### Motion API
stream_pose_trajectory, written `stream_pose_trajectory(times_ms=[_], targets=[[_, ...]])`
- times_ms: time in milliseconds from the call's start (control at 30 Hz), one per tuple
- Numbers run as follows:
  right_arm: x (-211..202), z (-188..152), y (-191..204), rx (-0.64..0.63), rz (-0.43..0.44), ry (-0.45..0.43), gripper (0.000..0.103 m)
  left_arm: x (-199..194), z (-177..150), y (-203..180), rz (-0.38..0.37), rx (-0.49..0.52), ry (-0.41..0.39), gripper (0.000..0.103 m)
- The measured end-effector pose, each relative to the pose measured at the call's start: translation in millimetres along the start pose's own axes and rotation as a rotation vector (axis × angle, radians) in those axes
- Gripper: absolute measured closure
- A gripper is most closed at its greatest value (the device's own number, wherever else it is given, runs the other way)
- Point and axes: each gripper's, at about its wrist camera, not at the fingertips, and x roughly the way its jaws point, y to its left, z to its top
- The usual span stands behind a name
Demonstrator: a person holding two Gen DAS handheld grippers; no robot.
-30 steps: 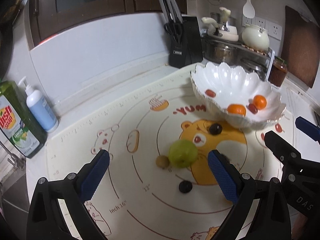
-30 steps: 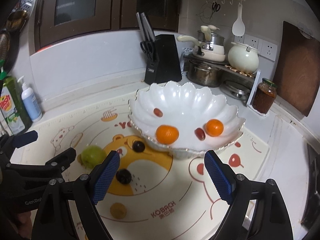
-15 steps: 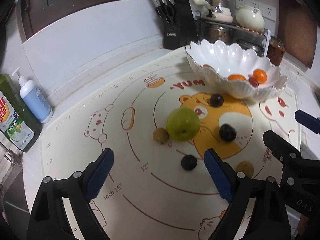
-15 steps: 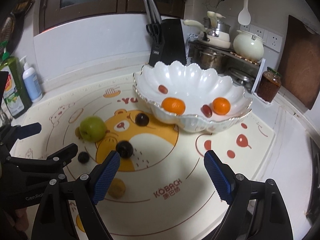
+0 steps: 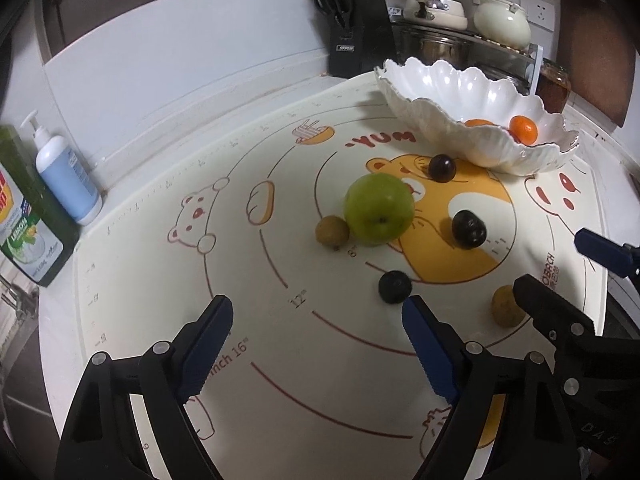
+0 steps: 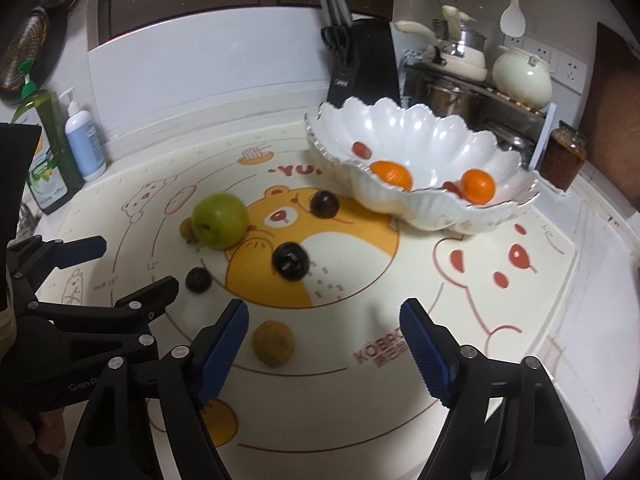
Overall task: Organize fruits
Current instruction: 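Withdraw both tools from the bowl toward the remaining fruits on the mat, then grasp a small brown round fruit with the right tool while the left grasps a black plum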
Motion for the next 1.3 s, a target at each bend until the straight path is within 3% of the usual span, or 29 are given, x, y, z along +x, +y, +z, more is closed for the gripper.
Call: stream_pose_trajectory(times_ms=[267, 467, 933, 1067, 1200, 1300], targets=[[13, -5, 11, -0.012, 0.055, 0.047, 0.047, 2, -4, 6, -0.003, -0.026, 0.010, 0.016], [25, -10, 14, 0.001, 0.122, 0.102, 0.076, 3, -3, 6, -0.008, -0.034, 0.011, 0.016], [16, 2, -11, 0.051, 0.058, 0.042, 0.077, 13, 7, -14, -0.068, -0.023, 0.023, 0.016], [19, 3, -21, 0.074, 0.051, 0.046, 0.077, 20, 9, -24, -0.081, -0.003, 0.032, 0.035], [22, 3, -27, 0.087, 0.046, 0.050, 0.076, 25, 12, -29, -0.084, 0.002, 0.034, 0.044], [23, 4, -30, 0.093, 0.042, 0.047, 0.076, 26, 13, -30, -0.085, 0.005, 0.030, 0.059]])
